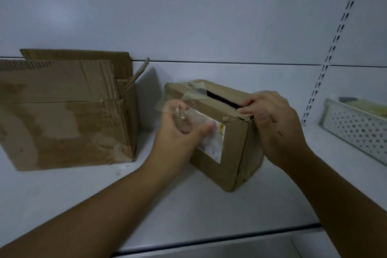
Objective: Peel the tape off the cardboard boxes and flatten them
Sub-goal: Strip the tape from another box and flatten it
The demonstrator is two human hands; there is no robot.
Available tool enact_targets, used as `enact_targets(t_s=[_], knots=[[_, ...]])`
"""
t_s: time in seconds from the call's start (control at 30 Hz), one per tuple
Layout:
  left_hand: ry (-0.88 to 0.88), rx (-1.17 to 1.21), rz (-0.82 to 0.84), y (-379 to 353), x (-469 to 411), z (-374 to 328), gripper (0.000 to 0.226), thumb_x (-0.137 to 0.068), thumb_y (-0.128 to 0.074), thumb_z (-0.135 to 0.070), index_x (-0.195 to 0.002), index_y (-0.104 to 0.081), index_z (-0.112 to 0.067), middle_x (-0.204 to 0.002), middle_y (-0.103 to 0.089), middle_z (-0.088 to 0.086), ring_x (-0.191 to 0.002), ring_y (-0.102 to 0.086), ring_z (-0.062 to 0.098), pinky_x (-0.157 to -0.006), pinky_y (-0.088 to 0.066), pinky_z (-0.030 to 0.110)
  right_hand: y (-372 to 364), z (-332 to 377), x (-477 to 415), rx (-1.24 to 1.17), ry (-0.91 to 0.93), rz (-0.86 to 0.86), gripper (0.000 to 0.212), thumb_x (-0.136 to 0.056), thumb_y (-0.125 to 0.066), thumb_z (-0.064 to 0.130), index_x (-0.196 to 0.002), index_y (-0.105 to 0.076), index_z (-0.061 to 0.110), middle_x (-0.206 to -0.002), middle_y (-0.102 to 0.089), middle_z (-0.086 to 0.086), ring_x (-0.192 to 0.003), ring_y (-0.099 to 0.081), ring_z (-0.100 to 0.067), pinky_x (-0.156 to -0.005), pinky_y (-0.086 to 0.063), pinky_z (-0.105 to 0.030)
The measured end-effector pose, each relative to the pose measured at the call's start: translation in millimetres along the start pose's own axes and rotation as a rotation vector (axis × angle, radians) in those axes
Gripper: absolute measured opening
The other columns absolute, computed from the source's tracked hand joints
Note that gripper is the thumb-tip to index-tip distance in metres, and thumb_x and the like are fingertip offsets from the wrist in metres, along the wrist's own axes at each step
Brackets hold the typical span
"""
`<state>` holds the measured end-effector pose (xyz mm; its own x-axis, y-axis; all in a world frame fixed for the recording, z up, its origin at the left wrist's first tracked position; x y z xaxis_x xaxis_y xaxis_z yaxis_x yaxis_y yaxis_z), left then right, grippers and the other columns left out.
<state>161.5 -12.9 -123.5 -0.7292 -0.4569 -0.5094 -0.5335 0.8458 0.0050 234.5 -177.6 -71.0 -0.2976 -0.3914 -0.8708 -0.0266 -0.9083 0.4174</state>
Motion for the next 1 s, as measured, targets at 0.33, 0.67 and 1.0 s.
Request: enact_targets(t_s=[0.33, 0.67, 1.0], knots=[[-0.18, 0.021, 0.099, 2.1, -10.0, -28.2, 0.041, -0.061, -0.079, 0.003, -0.079, -0.054, -0.023, -0.069, -0.069, -0.009, -0.061, -0.067, 0.005, -0.052, -0.053, 0.018, -10.1, 17.1, -19.8, 0.237, -0.033, 0.481, 0.055, -0.071, -0.067, 0.056, -0.121, -0.06, 0.033, -0.107, -0.068, 0.016, -0.09, -0.061, -0.004, -0.072, -0.046, -0.019], [-0.183, 0.026, -0.134, 54.3, -16.3, -36.9, 0.018, -0.076, -0.059, -0.028, -0.087, -0.07, -0.038, -0.083, -0.067, -0.006, -0.074, -0.062, 0.009, -0.065, -0.049, 0.02, 52.7, -37.2, -17.3, 0.249, -0.191, 0.761, 0.044, -0.068, -0.078, 0.02, -0.092, -0.059, 0.051, -0.108, -0.058, 0.04, -0.101, -0.054, 0.016, -0.077, -0.042, -0.004], [0.152, 0.872, 0.186, 18.4, -12.4, -45.9, 0.026, -0.077, -0.049, -0.034, -0.07, -0.066, -0.016, -0.061, -0.068, 0.007, -0.066, -0.07, 0.023, -0.071, -0.058, 0.037, -9.9, 0.8, -36.7, 0.34, -0.105, 0.77, 0.06, -0.076, -0.024, 0.073, -0.128, -0.042, 0.049, -0.127, -0.052, 0.024, -0.113, -0.045, 0.001, -0.092, -0.035, -0.028]])
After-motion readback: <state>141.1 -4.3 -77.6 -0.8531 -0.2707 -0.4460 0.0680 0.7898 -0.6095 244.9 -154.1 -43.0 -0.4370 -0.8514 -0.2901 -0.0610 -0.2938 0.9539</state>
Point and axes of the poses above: each hand's wrist, its own x-axis away from the middle knuckle, its own y-axis out of the back of the hand, z = x × y, the point moved 7 cm from there along -x, towards the middle knuckle
